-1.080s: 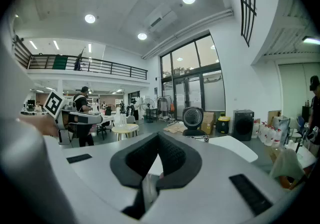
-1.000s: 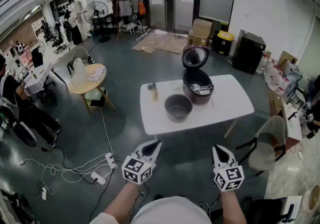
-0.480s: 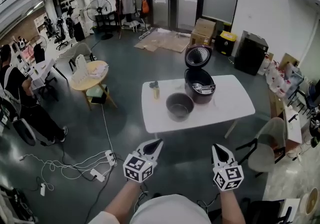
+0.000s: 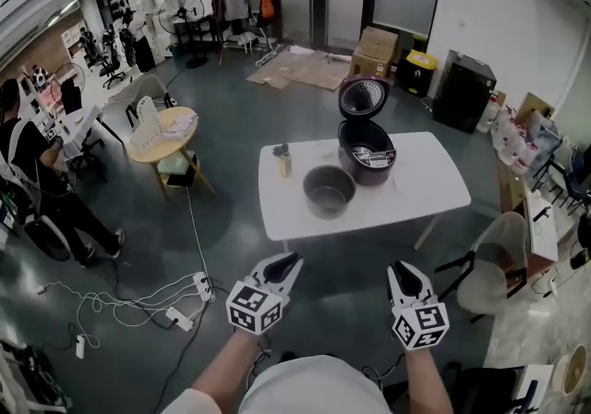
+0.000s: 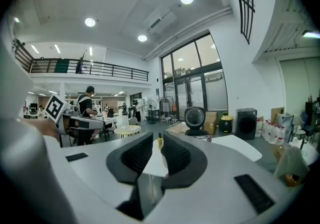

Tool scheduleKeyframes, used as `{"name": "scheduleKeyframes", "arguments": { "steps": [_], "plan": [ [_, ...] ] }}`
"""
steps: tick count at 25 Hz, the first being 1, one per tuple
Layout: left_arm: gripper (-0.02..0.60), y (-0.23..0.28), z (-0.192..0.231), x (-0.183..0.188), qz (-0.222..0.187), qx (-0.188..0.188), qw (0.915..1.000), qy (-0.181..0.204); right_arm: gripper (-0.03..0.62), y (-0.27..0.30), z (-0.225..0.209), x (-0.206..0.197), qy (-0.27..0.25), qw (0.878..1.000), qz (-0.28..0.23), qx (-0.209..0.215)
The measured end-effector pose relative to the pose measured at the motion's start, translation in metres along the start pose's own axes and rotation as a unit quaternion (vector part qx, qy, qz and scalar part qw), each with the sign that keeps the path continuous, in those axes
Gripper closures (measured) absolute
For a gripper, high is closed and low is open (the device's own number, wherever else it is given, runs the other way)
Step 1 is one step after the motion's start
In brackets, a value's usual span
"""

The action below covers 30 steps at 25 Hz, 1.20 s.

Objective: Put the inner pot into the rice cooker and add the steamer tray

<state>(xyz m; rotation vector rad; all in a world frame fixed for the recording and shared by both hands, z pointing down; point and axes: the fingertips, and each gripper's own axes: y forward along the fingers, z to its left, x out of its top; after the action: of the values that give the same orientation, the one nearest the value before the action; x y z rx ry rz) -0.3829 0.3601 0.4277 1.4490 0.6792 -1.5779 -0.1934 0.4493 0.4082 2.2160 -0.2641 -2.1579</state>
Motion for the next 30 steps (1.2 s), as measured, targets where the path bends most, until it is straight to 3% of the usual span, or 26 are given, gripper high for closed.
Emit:
{"name": "scheduleKeyframes", "arguments": {
  "steps": [13, 30],
  "plan": [
    [0.382, 0.017, -0.011, -0.012, 0.005, 0.012, 0.9997, -0.021, 0.433, -0.005, -0.035, -0.01, 0.003, 1.0, 0.011, 0.007],
    [0.362, 0.042, -0.027, -0.025, 0.014, 0.053, 0.9981, -0.027, 0.424, 0.001, -0.084, -0.028, 0.009, 0.999, 0.033, 0.039]
  ]
}}
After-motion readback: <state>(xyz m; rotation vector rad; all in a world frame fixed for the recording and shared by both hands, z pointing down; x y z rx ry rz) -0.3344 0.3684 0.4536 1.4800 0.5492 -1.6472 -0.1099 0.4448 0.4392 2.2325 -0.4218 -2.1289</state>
